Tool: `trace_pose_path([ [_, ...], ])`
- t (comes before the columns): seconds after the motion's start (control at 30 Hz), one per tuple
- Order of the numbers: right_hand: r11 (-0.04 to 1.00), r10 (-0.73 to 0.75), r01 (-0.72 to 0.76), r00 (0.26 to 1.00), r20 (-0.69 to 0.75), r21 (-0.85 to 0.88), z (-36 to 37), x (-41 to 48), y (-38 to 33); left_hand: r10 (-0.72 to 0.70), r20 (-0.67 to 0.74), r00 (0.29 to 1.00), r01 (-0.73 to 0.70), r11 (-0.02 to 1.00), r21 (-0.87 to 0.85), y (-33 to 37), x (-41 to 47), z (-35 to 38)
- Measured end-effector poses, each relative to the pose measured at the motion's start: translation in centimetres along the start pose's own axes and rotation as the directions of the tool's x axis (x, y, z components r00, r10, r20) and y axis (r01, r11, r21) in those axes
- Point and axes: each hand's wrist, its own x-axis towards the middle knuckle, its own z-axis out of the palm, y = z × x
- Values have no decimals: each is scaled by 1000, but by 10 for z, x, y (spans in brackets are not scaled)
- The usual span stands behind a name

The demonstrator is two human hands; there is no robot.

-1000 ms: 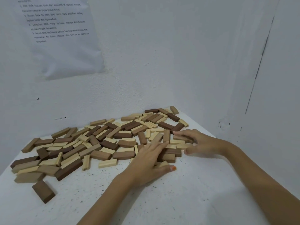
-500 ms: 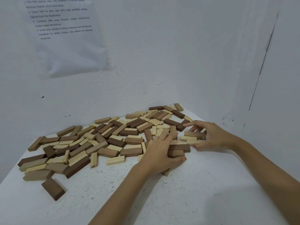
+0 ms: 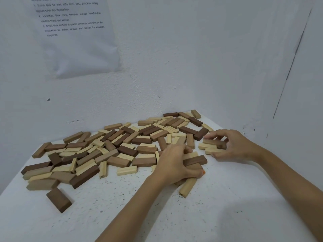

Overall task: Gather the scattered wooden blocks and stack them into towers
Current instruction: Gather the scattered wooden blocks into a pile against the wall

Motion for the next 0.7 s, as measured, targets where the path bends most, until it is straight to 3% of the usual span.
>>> trace_pose_path([
  [0.07,1000,-2,2,1000,-9,25,1,0,1,3,-14,1000,-4,995,-96,1,0,-1],
  [0.27,1000,-12,12,1000,-1,22,5,-2,-2,35,55,998,-32,998,-46,3,-4,1],
  [0.5,997,-17,18,1000,-7,79,7,-3,-7,63,-41,997,-66,996,-63,7,-7,5],
  [0.7,993,-67,68,998,-12,96,6,-7,-24,83,-132,988,-107,976,-191,12,-8,-4],
])
